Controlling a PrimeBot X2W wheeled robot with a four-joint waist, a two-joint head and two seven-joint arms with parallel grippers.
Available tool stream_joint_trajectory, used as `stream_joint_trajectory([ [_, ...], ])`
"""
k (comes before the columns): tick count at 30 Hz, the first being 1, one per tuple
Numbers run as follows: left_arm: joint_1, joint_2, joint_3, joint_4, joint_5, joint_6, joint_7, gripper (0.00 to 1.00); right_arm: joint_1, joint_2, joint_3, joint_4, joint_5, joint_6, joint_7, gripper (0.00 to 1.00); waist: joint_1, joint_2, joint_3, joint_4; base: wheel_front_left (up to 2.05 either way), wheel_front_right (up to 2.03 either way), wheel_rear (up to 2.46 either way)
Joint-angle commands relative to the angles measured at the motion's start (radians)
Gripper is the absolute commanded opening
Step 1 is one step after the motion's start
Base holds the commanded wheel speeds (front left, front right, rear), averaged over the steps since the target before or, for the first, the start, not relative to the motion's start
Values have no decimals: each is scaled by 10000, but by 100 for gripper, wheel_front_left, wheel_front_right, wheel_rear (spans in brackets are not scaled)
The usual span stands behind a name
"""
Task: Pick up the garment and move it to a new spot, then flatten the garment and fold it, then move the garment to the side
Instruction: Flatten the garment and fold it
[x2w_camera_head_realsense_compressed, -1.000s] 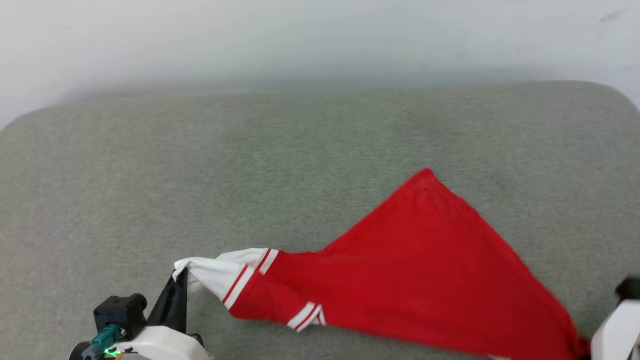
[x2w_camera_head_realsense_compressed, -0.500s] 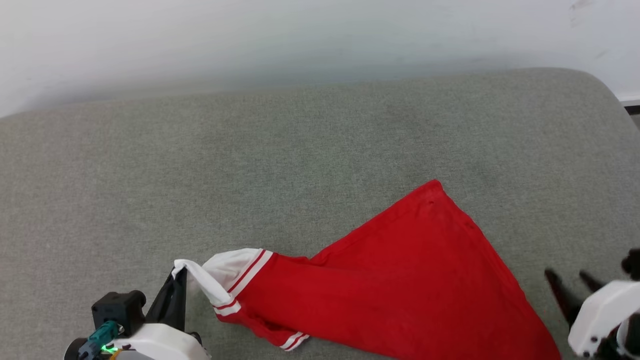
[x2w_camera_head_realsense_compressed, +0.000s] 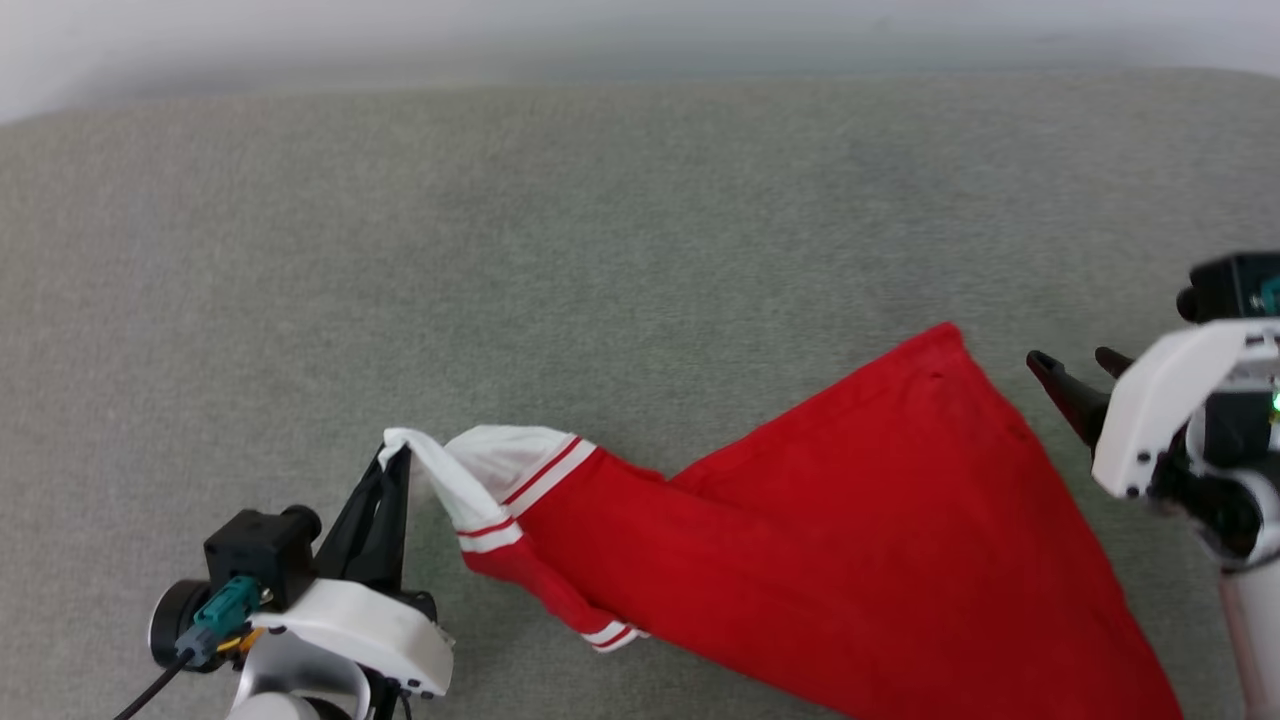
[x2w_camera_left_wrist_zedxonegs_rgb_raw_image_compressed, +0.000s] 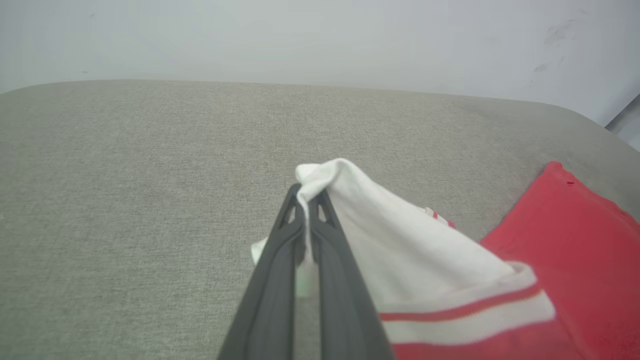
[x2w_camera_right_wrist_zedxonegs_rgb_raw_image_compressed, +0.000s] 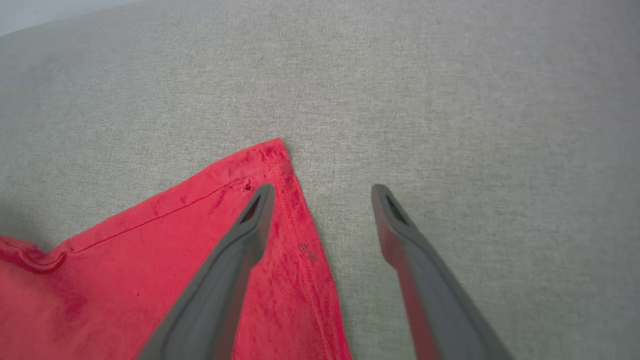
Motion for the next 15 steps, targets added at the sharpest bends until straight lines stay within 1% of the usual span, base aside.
stream_joint_trajectory([
  [1,-224,-56,-17,-44,71,-55,-68,0,-486,-88,55,169,131,-3,696,100,-1,-1,411,367,0,0,0],
  [3,-433,-113,-103,-35,130,-139,-99,0,-1102,-123,67,413,105,-3,1750,100,-1,-1,631,536,0,0,0],
  [6,-761,-179,-236,34,191,-256,-132,0,-1781,-14,157,784,-116,-3,2793,100,-1,-1,947,783,0,0,0],
  [10,-1143,-330,-414,166,244,-432,-216,0,-2285,150,391,1373,-345,-3,3455,100,-1,-1,1263,1036,0,0,0],
  [15,-1366,-469,-560,349,225,-562,-328,0,-2161,431,802,2393,-440,-2,3985,100,-1,-1,1379,1158,0,0,0],
])
